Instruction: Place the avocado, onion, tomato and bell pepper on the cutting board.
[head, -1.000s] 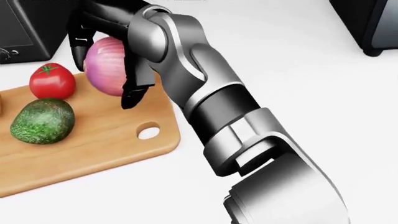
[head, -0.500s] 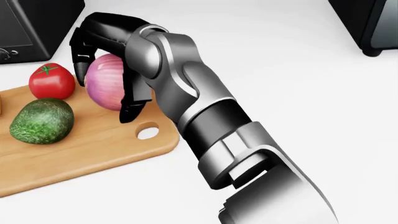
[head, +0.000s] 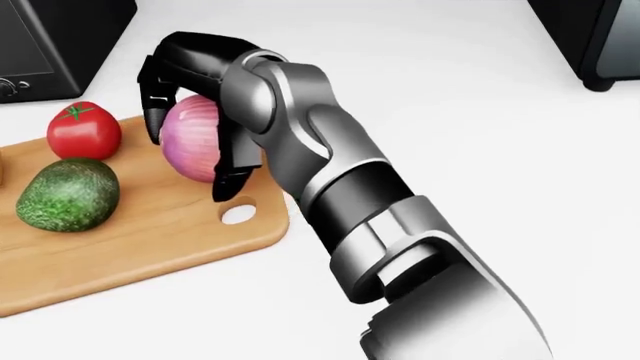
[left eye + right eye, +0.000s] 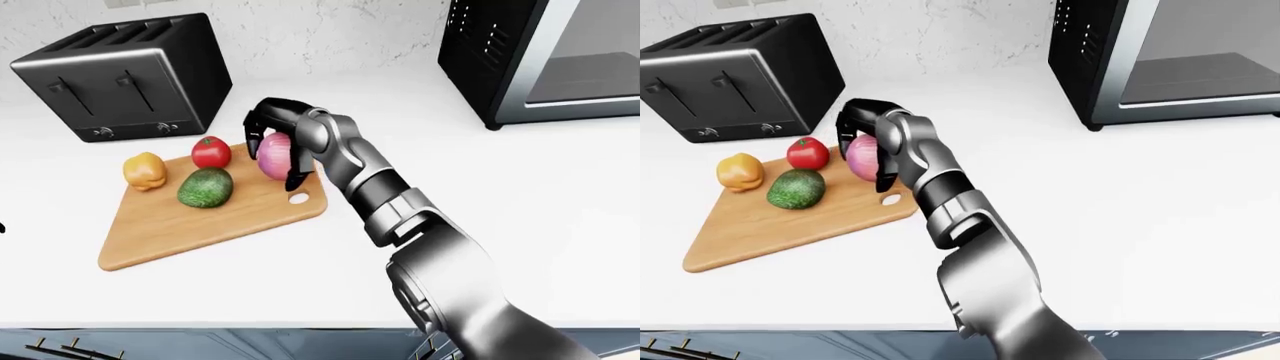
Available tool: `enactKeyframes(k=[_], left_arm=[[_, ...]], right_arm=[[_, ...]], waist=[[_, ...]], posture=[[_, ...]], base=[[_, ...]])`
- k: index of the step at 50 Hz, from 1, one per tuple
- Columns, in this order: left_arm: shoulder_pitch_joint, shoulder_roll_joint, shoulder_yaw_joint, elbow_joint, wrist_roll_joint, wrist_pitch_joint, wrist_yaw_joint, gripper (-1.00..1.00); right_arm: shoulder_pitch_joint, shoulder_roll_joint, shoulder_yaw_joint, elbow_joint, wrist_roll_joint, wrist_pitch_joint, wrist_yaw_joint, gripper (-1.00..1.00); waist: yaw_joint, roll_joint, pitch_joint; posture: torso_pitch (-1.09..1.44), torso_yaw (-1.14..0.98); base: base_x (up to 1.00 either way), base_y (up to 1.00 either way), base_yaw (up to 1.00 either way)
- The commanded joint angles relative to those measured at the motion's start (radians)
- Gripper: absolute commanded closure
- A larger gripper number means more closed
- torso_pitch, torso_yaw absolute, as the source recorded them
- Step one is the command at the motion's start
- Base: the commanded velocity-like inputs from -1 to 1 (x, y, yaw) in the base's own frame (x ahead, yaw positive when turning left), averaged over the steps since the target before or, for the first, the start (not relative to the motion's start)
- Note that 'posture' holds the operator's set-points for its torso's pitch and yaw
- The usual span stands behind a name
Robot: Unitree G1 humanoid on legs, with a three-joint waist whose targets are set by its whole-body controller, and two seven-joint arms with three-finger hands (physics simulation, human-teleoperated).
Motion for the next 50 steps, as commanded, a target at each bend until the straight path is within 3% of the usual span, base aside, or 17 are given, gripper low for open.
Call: enactKeyframes(k=[1, 26, 28, 31, 32, 35, 38, 50], left_arm=[[-0.017, 0.028, 0.024, -0.02, -0.011, -0.004, 0.017, -1.0], [-0.017, 0.032, 0.025, -0.013, -0.012, -0.006, 0.017, -1.0], [-0.018, 0.033, 0.025, -0.012, -0.013, -0.006, 0.017, -1.0], [-0.016, 0.033, 0.026, -0.012, -0.013, -0.007, 0.017, -1.0], [-0.016, 0.033, 0.027, -0.012, -0.013, -0.007, 0.017, -1.0], [-0.015, 0.033, 0.028, -0.013, -0.013, -0.007, 0.016, -1.0], [-0.015, 0.035, 0.029, -0.012, -0.014, -0.007, 0.016, -1.0], [-0.014, 0.04, 0.035, -0.013, -0.019, -0.006, 0.013, -1.0]], right_arm=[[-0.046, -0.003, -0.007, -0.042, 0.005, -0.016, -0.019, 1.0], [-0.018, 0.011, 0.001, -0.045, -0.012, -0.014, -0.004, 1.0], [-0.015, 0.012, 0.003, -0.049, -0.014, -0.011, 0.006, 0.78], [-0.011, 0.01, 0.003, -0.054, -0.016, -0.011, 0.019, 0.11], [-0.01, 0.011, 0.003, -0.056, -0.016, -0.01, 0.021, 0.03], [-0.007, 0.01, 0.003, -0.062, -0.017, -0.008, 0.031, -0.62], [-0.004, 0.009, 0.004, -0.067, -0.019, -0.007, 0.044, -0.95], [-0.006, 0.008, 0.004, -0.071, -0.023, -0.01, 0.057, -1.0]], waist=[[0.0, 0.012, -0.027], [0.0, 0.013, -0.027], [0.0, 0.013, -0.028], [0.0, 0.012, -0.027], [0.0, 0.012, -0.027], [-0.001, 0.012, -0.027], [-0.002, 0.013, -0.029], [0.001, 0.014, -0.029]], posture=[[0.0, 0.0], [0.0, 0.0], [0.0, 0.0], [0.0, 0.0], [0.0, 0.0], [0.0, 0.0], [0.0, 0.0], [0.0, 0.0]], base=[[0.0, 0.0, 0.0], [0.0, 0.0, 0.0], [0.0, 0.0, 0.0], [0.0, 0.0, 0.0], [0.0, 0.0, 0.0], [0.0, 0.0, 0.0], [0.0, 0.0, 0.0], [0.0, 0.0, 0.0]])
